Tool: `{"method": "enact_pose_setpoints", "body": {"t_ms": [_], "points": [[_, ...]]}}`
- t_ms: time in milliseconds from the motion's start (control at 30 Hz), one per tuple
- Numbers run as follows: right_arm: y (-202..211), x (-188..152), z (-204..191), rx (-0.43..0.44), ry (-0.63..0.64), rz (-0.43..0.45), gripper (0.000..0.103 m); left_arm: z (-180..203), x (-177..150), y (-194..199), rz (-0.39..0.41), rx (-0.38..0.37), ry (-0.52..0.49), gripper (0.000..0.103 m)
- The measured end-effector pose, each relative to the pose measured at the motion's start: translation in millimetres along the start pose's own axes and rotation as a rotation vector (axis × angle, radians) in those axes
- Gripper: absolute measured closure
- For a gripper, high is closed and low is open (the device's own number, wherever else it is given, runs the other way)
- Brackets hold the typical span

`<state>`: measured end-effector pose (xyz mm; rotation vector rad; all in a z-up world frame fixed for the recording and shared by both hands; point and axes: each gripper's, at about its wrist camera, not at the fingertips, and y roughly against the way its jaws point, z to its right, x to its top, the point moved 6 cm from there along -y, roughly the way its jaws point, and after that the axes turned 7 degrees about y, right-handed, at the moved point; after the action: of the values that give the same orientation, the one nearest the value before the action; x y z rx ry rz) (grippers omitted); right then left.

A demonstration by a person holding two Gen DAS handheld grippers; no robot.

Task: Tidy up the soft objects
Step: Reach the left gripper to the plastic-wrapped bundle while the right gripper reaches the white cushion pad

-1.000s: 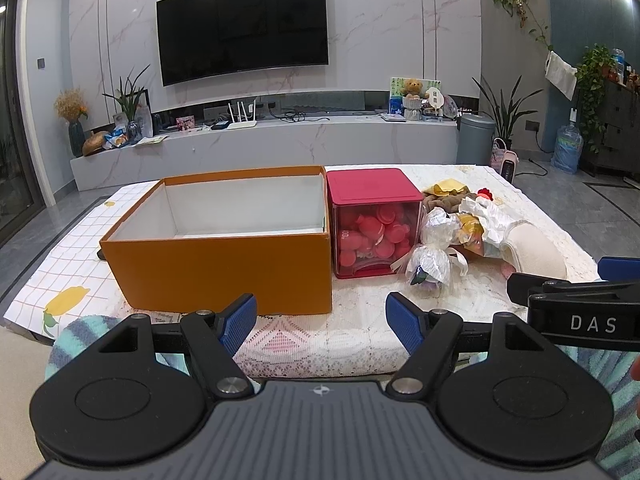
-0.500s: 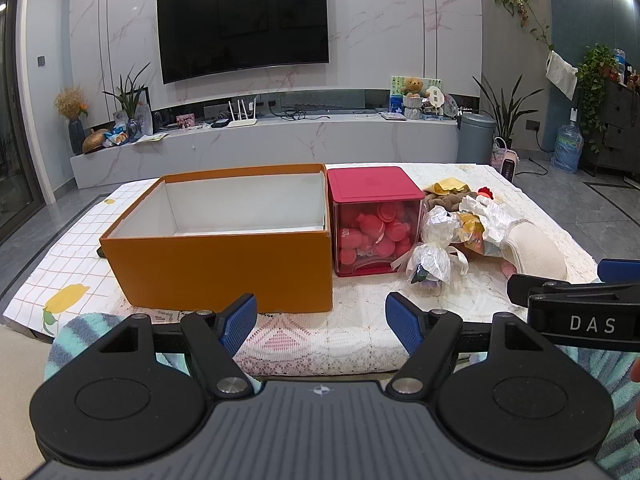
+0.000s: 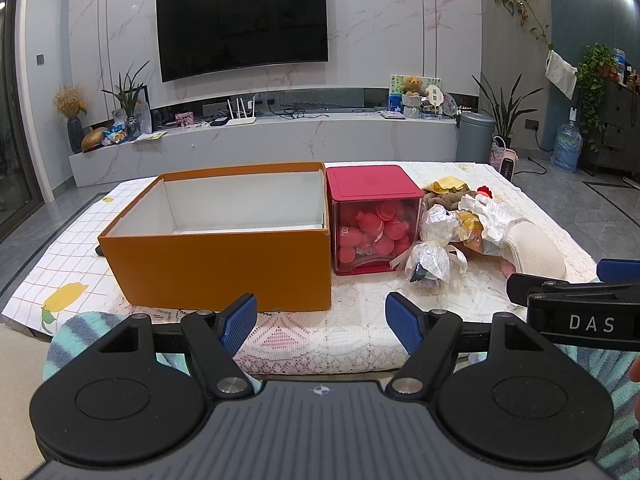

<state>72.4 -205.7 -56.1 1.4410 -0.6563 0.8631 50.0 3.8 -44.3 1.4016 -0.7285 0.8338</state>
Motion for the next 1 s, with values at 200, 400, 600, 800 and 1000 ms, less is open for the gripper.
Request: {"method": "enact_pose_setpoints", "body": {"t_ms": [200, 400, 600, 800, 1000], "points": [[-1, -1, 0, -0.003, 0.001, -0.002, 0.003, 2, -6, 1, 0.001, -0.03, 0.007, 0.02], [-5, -4, 4, 0.032, -0.025, -0.014, 0.007, 9, -4, -1, 0.0, -0.087, 0.005, 0.028], [-15, -5, 19, 0.016, -0.035, -0.02, 0.007, 23, 1, -12, -0.024, -0.168, 0.003, 0.038], [-35, -4, 43, -0.057, -0.004, -0.057, 0.007, 41, 12, -31, -0.061, -0.223, -0.045, 0.042], [-60, -1, 66, -0.033, -0.018, -0.118, 0.007, 66, 16, -53, -0.103, -0.282, -0.095, 0.042]]}}
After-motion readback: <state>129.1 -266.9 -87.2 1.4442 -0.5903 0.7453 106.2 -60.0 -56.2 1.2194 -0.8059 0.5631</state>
